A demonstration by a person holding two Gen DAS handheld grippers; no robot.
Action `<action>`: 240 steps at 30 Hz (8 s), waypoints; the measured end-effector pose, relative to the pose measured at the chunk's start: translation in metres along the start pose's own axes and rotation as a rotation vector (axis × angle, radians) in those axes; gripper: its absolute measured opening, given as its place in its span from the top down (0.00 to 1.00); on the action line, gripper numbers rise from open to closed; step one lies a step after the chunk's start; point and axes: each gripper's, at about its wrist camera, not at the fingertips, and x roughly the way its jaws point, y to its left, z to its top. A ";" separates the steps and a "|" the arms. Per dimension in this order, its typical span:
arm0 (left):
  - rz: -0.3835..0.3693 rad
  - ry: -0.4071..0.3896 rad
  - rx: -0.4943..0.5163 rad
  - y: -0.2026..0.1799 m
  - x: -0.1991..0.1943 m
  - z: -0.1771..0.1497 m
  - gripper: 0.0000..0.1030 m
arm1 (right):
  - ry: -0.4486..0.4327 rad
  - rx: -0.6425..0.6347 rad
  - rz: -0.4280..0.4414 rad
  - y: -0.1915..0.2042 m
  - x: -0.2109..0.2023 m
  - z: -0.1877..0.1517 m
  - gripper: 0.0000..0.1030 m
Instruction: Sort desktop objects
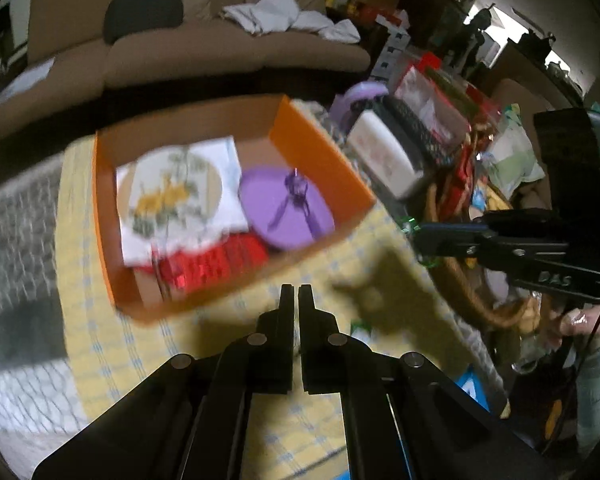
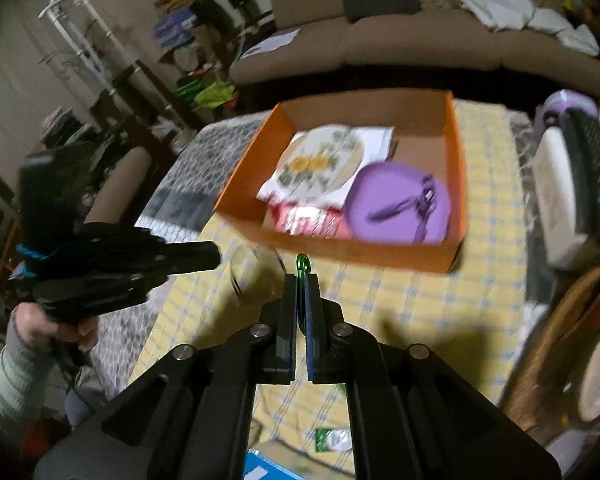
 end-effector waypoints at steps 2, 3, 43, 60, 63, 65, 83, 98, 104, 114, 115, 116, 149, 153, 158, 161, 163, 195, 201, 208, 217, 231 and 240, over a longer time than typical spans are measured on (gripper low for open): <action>0.008 -0.013 0.011 -0.006 0.005 0.023 0.99 | -0.006 0.033 -0.002 -0.008 0.004 0.014 0.96; 0.020 -0.016 0.017 -0.008 0.009 0.031 0.99 | -0.010 0.046 -0.007 -0.014 0.009 0.023 0.96; -0.032 0.093 0.256 -0.028 0.118 -0.073 0.94 | 0.084 0.034 0.001 -0.054 0.031 -0.050 0.81; -0.040 -0.060 0.061 -0.021 0.077 0.088 0.93 | 0.127 -0.078 -0.112 -0.031 0.032 -0.082 0.79; 0.000 -0.002 0.043 -0.016 0.116 0.088 0.92 | 0.133 -0.082 -0.129 -0.034 0.042 -0.080 0.79; 0.044 0.021 0.028 -0.012 0.134 0.082 0.87 | 0.136 -0.078 -0.129 -0.037 0.048 -0.076 0.79; -0.101 0.075 0.135 -0.064 0.077 -0.059 0.30 | 0.178 -0.010 -0.156 -0.057 0.044 -0.113 0.39; -0.026 0.249 0.231 -0.100 0.172 -0.086 0.77 | 0.187 0.062 -0.132 -0.066 -0.006 -0.160 0.39; -0.005 0.245 0.253 -0.105 0.177 -0.089 0.66 | 0.234 0.059 -0.083 -0.057 0.009 -0.161 0.41; -0.029 0.192 0.166 -0.067 0.151 -0.084 0.78 | 0.375 -0.035 -0.123 -0.032 0.059 -0.168 0.42; -0.040 0.184 0.142 -0.059 0.145 -0.084 0.78 | 0.387 -0.050 -0.137 -0.029 0.064 -0.169 0.42; -0.046 0.169 0.123 -0.053 0.136 -0.084 0.78 | 0.402 -0.065 -0.146 -0.026 0.070 -0.170 0.42; -0.011 -0.020 -0.102 0.022 0.097 0.070 0.78 | 0.140 -0.097 -0.252 -0.022 0.080 0.052 0.59; -0.071 0.024 -0.166 0.038 0.128 0.082 0.78 | 0.135 -0.069 -0.222 -0.049 0.109 0.071 0.58; 0.000 0.060 -0.150 0.040 0.150 0.089 0.57 | 0.111 -0.119 -0.275 -0.057 0.129 0.075 0.49; -0.026 0.035 -0.181 0.044 0.145 0.088 0.38 | 0.106 -0.106 -0.253 -0.062 0.129 0.072 0.41; -0.008 0.017 -0.186 0.043 0.134 0.082 0.35 | 0.094 -0.093 -0.261 -0.065 0.124 0.070 0.40; 0.263 -0.192 -0.230 -0.006 -0.075 -0.171 0.00 | -0.116 -0.031 -0.279 0.063 -0.036 -0.115 0.00; 0.275 -0.186 -0.263 -0.020 -0.069 -0.211 0.00 | -0.128 -0.008 -0.358 0.067 -0.040 -0.163 0.00; 0.291 -0.153 -0.263 -0.035 -0.049 -0.244 0.00 | -0.128 0.038 -0.406 0.059 -0.032 -0.210 0.00; 0.308 -0.104 -0.247 -0.045 -0.020 -0.260 0.00 | -0.101 0.060 -0.440 0.048 -0.010 -0.233 0.00; 0.421 -0.128 -0.201 -0.060 0.001 -0.267 0.00 | -0.101 0.065 -0.515 0.033 0.007 -0.249 0.00; 0.435 -0.133 -0.219 -0.060 0.003 -0.267 0.00 | -0.108 0.067 -0.522 0.032 0.007 -0.249 0.00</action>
